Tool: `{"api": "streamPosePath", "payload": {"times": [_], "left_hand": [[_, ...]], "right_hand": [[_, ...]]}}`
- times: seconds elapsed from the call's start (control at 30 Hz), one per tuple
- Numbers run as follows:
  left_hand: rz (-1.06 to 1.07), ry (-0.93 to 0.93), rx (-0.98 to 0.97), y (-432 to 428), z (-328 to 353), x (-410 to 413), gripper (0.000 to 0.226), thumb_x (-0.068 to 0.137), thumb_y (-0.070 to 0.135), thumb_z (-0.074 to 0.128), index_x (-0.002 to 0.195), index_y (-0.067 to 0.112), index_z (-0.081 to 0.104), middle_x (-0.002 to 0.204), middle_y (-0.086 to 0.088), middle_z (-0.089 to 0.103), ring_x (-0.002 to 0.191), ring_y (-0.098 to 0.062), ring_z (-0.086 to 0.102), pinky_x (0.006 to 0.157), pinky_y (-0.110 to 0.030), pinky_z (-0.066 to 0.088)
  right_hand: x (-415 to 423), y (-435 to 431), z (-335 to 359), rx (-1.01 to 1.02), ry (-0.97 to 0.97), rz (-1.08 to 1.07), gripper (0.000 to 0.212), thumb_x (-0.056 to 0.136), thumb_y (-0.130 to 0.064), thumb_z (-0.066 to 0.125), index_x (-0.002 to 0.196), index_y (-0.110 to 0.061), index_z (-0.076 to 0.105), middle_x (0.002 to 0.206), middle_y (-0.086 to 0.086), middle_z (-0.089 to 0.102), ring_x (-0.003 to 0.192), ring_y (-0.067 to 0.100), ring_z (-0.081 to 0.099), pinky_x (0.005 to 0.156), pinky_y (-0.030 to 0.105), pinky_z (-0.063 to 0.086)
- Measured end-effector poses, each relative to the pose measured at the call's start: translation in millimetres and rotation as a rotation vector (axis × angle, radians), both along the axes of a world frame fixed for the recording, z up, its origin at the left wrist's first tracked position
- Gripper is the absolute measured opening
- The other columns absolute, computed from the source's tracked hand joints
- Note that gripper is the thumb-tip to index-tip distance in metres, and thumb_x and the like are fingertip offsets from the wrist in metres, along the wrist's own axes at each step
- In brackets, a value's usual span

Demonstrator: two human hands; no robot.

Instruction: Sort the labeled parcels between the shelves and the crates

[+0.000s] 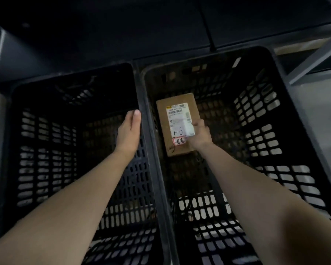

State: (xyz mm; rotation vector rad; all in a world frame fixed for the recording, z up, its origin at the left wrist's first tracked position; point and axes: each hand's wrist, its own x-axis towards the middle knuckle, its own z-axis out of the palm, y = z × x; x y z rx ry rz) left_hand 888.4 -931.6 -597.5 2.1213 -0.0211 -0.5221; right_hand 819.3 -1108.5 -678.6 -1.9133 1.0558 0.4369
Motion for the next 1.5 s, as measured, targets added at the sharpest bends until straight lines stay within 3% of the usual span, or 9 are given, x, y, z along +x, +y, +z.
{"api": "streamPosePath", "payload": {"times": [0.1, 0.17, 0.3, 0.43, 0.67, 0.9, 1.17, 1.37, 1.5], "left_hand": [[-0.045, -0.015, 0.17, 1.3, 14.6, -3.0, 0.051, 0.101, 0.044, 0.024, 0.14, 0.015, 0.039, 0.135, -0.007, 0.048, 0.122, -0.023, 0.046, 0.09, -0.022, 0.029], [-0.104, -0.025, 0.277, 2.8, 25.6, -5.6, 0.044, 0.101, 0.04, 0.027, 0.131, 0.013, 0.046, 0.125, -0.013, 0.055, 0.108, -0.029, 0.054, 0.085, -0.028, 0.038], [-0.213, -0.077, 0.472, 11.7, 53.7, -15.3, 0.026, 0.098, 0.036, 0.041, 0.114, 0.02, 0.054, 0.106, -0.007, 0.061, 0.088, -0.024, 0.058, 0.074, -0.036, 0.05], [-0.324, -0.205, 0.567, 28.0, 101.2, -33.8, 0.022, 0.095, 0.033, 0.046, 0.113, 0.023, 0.055, 0.105, -0.001, 0.059, 0.094, -0.021, 0.057, 0.077, -0.035, 0.049], [-0.3, -0.445, 0.712, 103.4, 205.5, -71.1, 0.023, 0.095, 0.033, 0.045, 0.113, 0.023, 0.054, 0.104, 0.001, 0.059, 0.098, -0.023, 0.058, 0.084, -0.038, 0.048], [-0.042, -0.641, 0.874, 261.5, 324.0, -152.2, 0.021, 0.092, 0.03, 0.046, 0.107, 0.022, 0.058, 0.105, 0.0, 0.062, 0.104, -0.025, 0.058, 0.081, -0.036, 0.046], [0.321, -0.789, 1.074, 457.9, 465.6, -323.9, 0.013, 0.092, 0.028, 0.049, 0.095, 0.021, 0.059, 0.094, -0.001, 0.064, 0.092, -0.026, 0.06, 0.071, -0.036, 0.044], [0.577, -0.803, 1.216, 550.8, 532.9, -416.0, 0.013, 0.094, 0.03, 0.046, 0.097, 0.025, 0.057, 0.093, 0.005, 0.064, 0.089, -0.02, 0.059, 0.07, -0.034, 0.044], [0.678, -0.759, 1.288, 598.0, 558.0, -446.4, 0.016, 0.094, 0.032, 0.045, 0.103, 0.025, 0.057, 0.101, 0.004, 0.063, 0.095, -0.021, 0.057, 0.075, -0.033, 0.042]], "right_hand": [[-2.0, 1.2, 22.0, -0.108, 0.131, 0.235, 0.061, 0.092, -0.02, 0.062, 0.143, -0.027, 0.03, 0.146, 0.012, 0.026, 0.133, 0.041, 0.03, 0.107, 0.05, 0.036], [-5.6, 0.4, 45.9, -0.197, 0.13, 0.356, 0.056, 0.093, -0.021, 0.06, 0.143, -0.026, 0.034, 0.147, 0.01, 0.025, 0.131, 0.038, 0.03, 0.105, 0.051, 0.038], [-16.7, 3.0, 98.9, -0.346, 0.019, 0.576, 0.049, 0.095, -0.021, 0.054, 0.141, -0.022, 0.039, 0.141, 0.011, 0.037, 0.128, 0.036, 0.036, 0.101, 0.051, 0.042], [-24.5, 18.9, 156.8, -0.488, -0.111, 0.797, 0.045, 0.096, -0.022, 0.05, 0.14, -0.018, 0.04, 0.14, 0.01, 0.043, 0.129, 0.036, 0.039, 0.098, 0.05, 0.042], [-27.4, 92.7, 260.0, -0.672, -0.411, 1.097, 0.046, 0.099, -0.033, 0.045, 0.144, -0.023, 0.038, 0.14, 0.007, 0.046, 0.129, 0.032, 0.039, 0.098, 0.045, 0.041], [-54.9, 250.2, 384.5, -0.741, -0.876, 1.268, 0.041, 0.098, -0.035, 0.046, 0.138, -0.023, 0.046, 0.134, 0.003, 0.052, 0.124, 0.03, 0.045, 0.094, 0.042, 0.042], [-160.8, 472.2, 523.7, -0.62, -1.397, 1.393, 0.037, 0.091, -0.028, 0.058, 0.125, -0.015, 0.06, 0.107, 0.009, 0.065, 0.102, 0.036, 0.059, 0.073, 0.043, 0.05], [-213.1, 584.5, 587.4, -0.492, -1.607, 1.475, 0.04, 0.096, -0.03, 0.05, 0.134, -0.021, 0.051, 0.125, 0.004, 0.059, 0.118, 0.029, 0.051, 0.089, 0.042, 0.046], [-220.3, 642.3, 614.6, -0.456, -1.663, 1.531, 0.039, 0.097, -0.03, 0.047, 0.135, -0.021, 0.049, 0.128, 0.003, 0.057, 0.12, 0.028, 0.049, 0.092, 0.041, 0.044]]}}
